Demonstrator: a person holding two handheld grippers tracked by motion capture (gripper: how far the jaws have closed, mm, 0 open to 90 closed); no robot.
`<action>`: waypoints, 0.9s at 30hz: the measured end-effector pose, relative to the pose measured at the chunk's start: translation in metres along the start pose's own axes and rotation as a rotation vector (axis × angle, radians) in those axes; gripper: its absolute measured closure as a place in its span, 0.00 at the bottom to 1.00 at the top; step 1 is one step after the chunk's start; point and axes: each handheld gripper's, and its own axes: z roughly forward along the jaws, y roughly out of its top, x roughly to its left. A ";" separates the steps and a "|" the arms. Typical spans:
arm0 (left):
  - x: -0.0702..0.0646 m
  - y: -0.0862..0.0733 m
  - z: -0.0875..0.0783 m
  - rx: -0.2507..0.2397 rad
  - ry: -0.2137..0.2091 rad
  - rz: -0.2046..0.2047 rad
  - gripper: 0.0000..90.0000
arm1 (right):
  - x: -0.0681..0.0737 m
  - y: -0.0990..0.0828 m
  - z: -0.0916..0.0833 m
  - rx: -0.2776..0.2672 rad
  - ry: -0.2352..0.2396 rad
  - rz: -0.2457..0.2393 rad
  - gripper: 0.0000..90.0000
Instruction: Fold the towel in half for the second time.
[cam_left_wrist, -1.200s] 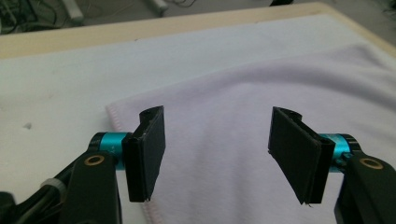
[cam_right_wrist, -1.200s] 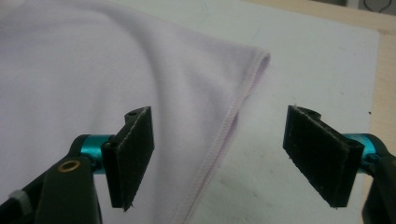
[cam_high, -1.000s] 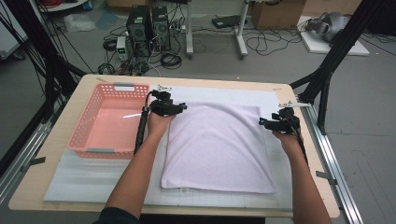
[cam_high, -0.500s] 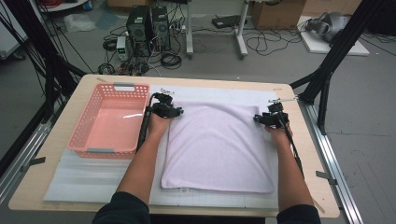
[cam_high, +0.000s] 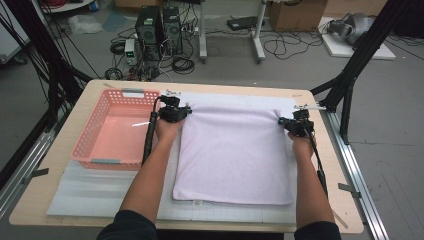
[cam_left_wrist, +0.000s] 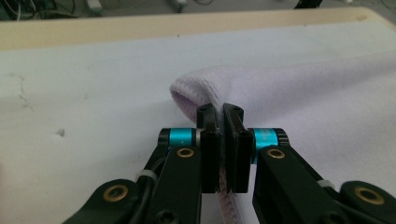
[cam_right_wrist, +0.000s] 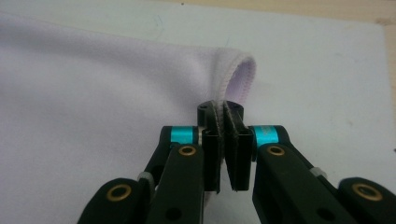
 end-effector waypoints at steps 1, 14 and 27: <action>-0.002 0.002 -0.004 -0.013 -0.002 0.010 0.95 | -0.001 0.000 -0.003 -0.012 0.004 -0.002 0.96; -0.024 -0.003 -0.058 -0.144 -0.067 0.088 0.95 | 0.009 -0.005 -0.051 -0.135 0.080 -0.054 0.96; -0.039 -0.034 -0.107 -0.150 -0.122 0.146 0.95 | 0.022 -0.040 -0.098 -0.139 0.145 -0.107 0.96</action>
